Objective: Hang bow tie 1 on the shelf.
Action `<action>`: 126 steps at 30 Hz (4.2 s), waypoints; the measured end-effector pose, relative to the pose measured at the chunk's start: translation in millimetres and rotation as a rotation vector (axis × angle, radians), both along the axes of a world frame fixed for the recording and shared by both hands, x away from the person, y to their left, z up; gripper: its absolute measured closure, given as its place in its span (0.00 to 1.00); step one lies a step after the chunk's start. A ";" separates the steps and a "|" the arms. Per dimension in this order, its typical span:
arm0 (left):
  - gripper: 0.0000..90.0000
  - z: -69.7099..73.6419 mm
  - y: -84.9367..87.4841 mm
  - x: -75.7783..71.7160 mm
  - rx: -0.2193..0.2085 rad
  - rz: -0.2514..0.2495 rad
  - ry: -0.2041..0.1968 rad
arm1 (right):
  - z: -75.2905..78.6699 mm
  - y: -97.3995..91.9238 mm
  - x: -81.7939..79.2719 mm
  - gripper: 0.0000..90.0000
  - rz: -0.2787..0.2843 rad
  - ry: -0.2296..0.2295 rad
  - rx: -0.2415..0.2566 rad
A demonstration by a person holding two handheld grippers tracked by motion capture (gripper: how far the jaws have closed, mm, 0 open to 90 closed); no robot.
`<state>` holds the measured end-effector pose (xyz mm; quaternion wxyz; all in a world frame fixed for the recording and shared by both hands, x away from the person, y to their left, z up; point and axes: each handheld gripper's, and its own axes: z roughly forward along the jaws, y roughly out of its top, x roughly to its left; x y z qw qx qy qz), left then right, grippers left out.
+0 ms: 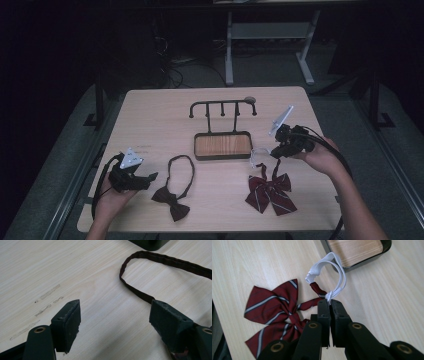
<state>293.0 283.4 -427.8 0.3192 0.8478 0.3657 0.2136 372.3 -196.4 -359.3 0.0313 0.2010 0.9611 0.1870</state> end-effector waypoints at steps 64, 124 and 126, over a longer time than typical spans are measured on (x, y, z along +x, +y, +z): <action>0.29 -2.0 -1.7 1.0 0.006 -0.014 0.003 | 102.7 21.6 36.0 0.96 -0.002 -0.104 0.037; 0.29 -1.1 0.7 1.2 0.004 -0.016 0.006 | 61.7 5.0 48.0 0.84 -0.077 -0.014 0.090; 0.29 -1.3 0.5 1.3 0.007 -0.017 0.008 | 57.9 4.3 46.5 0.83 -0.072 -0.008 0.092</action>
